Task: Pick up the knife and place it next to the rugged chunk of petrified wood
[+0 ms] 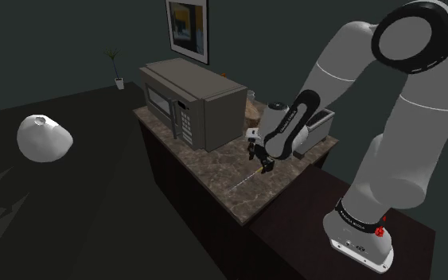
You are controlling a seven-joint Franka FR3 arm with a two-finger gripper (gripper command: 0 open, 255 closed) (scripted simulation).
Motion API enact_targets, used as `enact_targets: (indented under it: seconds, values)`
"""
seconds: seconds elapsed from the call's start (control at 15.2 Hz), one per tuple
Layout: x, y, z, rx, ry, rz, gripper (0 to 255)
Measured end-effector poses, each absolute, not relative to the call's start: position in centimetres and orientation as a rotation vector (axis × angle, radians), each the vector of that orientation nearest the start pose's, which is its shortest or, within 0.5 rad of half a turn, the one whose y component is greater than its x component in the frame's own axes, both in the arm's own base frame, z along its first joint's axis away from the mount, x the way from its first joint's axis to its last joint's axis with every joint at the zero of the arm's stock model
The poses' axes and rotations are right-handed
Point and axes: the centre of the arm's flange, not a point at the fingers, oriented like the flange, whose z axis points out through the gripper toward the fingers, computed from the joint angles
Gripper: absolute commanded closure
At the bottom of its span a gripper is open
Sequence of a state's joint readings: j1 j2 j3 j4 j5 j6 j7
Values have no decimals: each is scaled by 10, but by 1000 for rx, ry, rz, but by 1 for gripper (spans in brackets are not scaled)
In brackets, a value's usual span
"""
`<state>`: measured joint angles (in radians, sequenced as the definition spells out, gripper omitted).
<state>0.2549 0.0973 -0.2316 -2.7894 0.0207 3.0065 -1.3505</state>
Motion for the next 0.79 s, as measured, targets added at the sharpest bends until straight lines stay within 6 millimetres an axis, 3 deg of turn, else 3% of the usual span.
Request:
enact_targets:
  seconds: [0.2,0.79]
  values:
    - [405,8,158,-2411,-2161,-162,0]
    - [412,10,112,-2376,-2202,-170,0]
